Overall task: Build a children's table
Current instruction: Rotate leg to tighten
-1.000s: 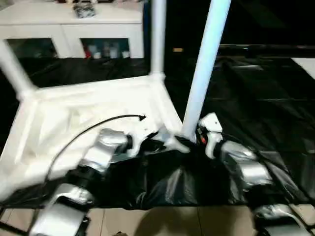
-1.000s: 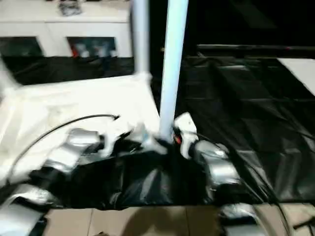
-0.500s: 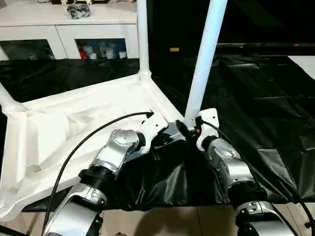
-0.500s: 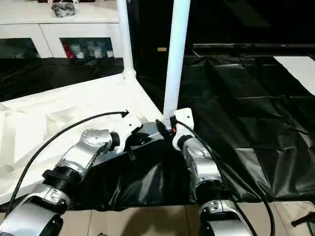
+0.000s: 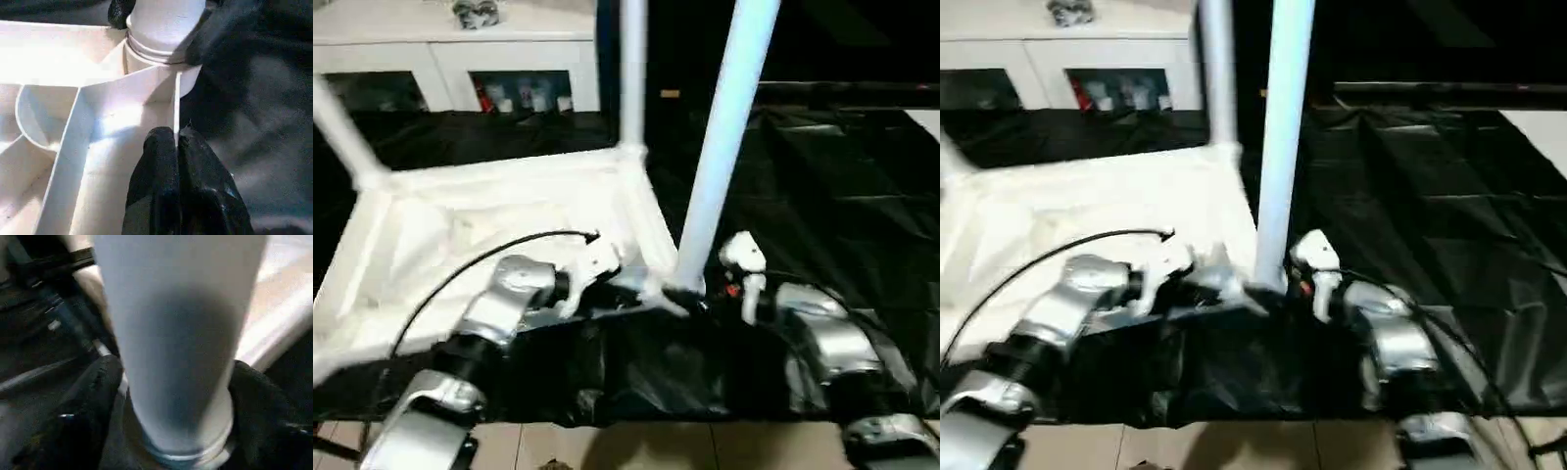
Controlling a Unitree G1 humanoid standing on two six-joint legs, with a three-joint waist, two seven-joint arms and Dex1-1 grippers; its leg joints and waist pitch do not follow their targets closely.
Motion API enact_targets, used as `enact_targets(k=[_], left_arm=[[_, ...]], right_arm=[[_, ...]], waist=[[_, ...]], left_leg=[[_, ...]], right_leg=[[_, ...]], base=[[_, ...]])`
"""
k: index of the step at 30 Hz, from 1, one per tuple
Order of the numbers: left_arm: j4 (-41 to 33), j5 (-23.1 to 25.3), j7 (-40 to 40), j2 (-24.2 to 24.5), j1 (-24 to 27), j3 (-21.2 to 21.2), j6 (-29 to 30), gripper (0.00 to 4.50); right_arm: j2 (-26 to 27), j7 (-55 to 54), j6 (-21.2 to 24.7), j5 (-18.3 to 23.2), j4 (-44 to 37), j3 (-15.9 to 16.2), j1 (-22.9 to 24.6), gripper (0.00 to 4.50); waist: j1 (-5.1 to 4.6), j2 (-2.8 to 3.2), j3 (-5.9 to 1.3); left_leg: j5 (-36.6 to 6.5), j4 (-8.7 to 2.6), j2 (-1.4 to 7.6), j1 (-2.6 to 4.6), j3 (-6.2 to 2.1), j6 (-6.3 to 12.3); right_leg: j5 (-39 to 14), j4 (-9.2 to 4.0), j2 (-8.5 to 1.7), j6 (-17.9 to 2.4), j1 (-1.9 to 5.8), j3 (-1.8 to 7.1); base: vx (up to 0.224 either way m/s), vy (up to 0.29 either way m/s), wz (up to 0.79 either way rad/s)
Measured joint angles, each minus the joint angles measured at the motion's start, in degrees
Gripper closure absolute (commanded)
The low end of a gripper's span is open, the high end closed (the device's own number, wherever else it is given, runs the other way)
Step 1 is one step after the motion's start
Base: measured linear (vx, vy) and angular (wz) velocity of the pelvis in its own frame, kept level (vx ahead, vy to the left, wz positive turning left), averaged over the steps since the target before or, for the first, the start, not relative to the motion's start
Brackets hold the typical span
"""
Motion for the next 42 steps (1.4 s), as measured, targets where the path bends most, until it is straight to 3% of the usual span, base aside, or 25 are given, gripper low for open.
enact_targets(k=[5, 16, 22, 25, 27, 32, 35, 42], left_arm=[[0.0, -0.5, -3.9, 0.4, 0.0, -1.4, -0.8, 4.5], [0.1, -0.7, -5.1, 0.6, 0.0, -1.6, -1.0, 4.5], [2.4, 1.4, 4.8, -2.3, -0.9, 0.4, -0.5, 4.5], [4.0, 2.9, 13.7, -6.0, -2.1, 1.6, 2.1, 4.5], [4.9, 3.3, 18.3, -8.3, -3.0, 1.8, 3.8, 4.5], [4.9, 4.3, 21.8, -9.9, -3.1, 2.0, 4.1, 4.5], [4.9, 4.3, 21.8, -10.0, -3.1, 2.2, 4.1, 4.5], [4.8, 4.3, 20.7, -9.5, -3.1, 2.2, 3.6, 4.5]], right_arm=[[-1.6, 5.0, 0.9, 0.2, -1.5, 2.3, 0.0, 1.65], [-2.5, 6.8, 1.9, 0.2, -2.8, 3.2, 0.2, 1.96], [3.3, -8.6, 1.4, -1.3, 1.0, -1.0, -0.7, 1.96], [8.1, -23.0, 1.3, -2.9, 5.5, -4.2, -3.4, 1.96], [10.2, -30.7, 1.5, -3.2, 7.4, -5.7, -4.9, 1.96], [13.4, -38.9, 0.9, -4.2, 8.1, -7.3, -5.4, 1.96], [13.7, -39.4, 0.0, -4.4, 8.3, -7.3, -5.4, 1.26], [12.8, -35.4, -0.1, -4.4, 7.5, -6.8, -4.9, 0.8]], waist=[[0.88, -0.02, 0.01], [1.01, -0.02, 0.01], [0.47, -0.08, -0.01], [-0.75, -0.05, -0.03], [-1.06, 0.02, -0.06], [-1.19, 0.14, -0.14], [-1.2, 0.22, -0.19], [-1.24, 0.23, -0.2]], left_leg=[[0.0, 0.05, 0.01, 0.02, 0.05, -0.01], [0.0, 0.08, 0.01, 0.0, 0.1, 0.0], [0.0, 0.13, -0.02, 0.22, 0.08, -0.02], [0.0, 0.2, -0.11, 0.25, 0.06, -0.02], [0.0, 0.26, -0.21, 0.24, 0.06, -0.02], [0.0, 0.14, -0.26, 0.25, -0.01, -0.01], [0.0, 0.08, -0.26, 0.24, -0.03, -0.02], [0.0, 0.04, -0.25, 0.23, -0.03, -0.02]], right_leg=[[0.0, 0.04, -0.05, 0.0, 0.04, 0.02], [0.0, 0.08, -0.07, 0.0, 0.06, 0.04], [-0.1, 0.11, -0.07, 0.2, 0.22, 0.07], [-0.1, -0.02, -0.12, 0.2, 0.25, 0.12], [-0.1, -0.06, -0.16, 0.2, 0.23, 0.21], [-0.1, -0.05, -0.17, 0.2, 0.24, 0.21], [-0.1, -0.05, -0.16, 0.2, 0.23, 0.2], [-0.1, -0.05, -0.15, 0.2, 0.2, 0.19]], base=[[0.0, 0.0, 0.0], [0.0, 0.0, 0.0], [0.0, 0.0, 0.0], [0.0, 0.0, 0.0], [0.0, 0.0, 0.0], [0.0, 0.0, 0.0], [0.0, 0.0, 0.0], [0.0, 0.0, 0.0]])
